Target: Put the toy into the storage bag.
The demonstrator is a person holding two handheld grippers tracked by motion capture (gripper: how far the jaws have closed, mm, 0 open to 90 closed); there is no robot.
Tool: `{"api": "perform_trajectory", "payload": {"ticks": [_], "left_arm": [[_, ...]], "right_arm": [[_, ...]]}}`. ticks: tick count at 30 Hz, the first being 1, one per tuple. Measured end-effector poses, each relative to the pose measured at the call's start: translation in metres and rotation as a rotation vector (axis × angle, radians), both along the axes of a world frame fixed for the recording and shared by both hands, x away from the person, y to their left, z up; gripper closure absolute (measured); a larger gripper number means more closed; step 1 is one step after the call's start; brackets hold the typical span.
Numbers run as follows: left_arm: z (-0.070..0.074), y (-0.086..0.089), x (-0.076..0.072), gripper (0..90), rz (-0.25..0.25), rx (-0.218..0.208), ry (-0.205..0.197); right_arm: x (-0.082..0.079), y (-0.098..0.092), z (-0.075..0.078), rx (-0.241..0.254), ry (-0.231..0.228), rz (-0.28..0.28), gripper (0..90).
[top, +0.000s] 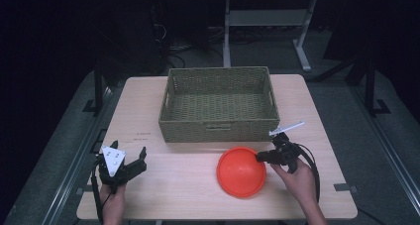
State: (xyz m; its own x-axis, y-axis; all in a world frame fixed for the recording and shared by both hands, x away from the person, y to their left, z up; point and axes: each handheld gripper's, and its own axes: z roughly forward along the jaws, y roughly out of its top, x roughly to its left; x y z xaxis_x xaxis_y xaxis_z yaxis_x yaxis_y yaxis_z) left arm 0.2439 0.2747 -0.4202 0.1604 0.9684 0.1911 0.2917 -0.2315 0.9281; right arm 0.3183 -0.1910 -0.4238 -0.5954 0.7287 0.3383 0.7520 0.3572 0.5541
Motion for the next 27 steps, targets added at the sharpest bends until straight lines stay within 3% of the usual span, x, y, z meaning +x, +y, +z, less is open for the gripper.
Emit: {"api": "perform_trajectory", "payload": {"ticks": [11,27], "left_arm": [[0.000,-0.001,0.000,12.7,-0.002,-0.001,-0.004],[0.000,0.000,0.001,12.7,0.000,-0.002,-0.002]], "right_arm": [[-0.002,0.002,0.013,0.029,0.011,0.029,82.2],[-0.002,0.007,0.037,0.034,-0.028,0.055,82.3]]}}
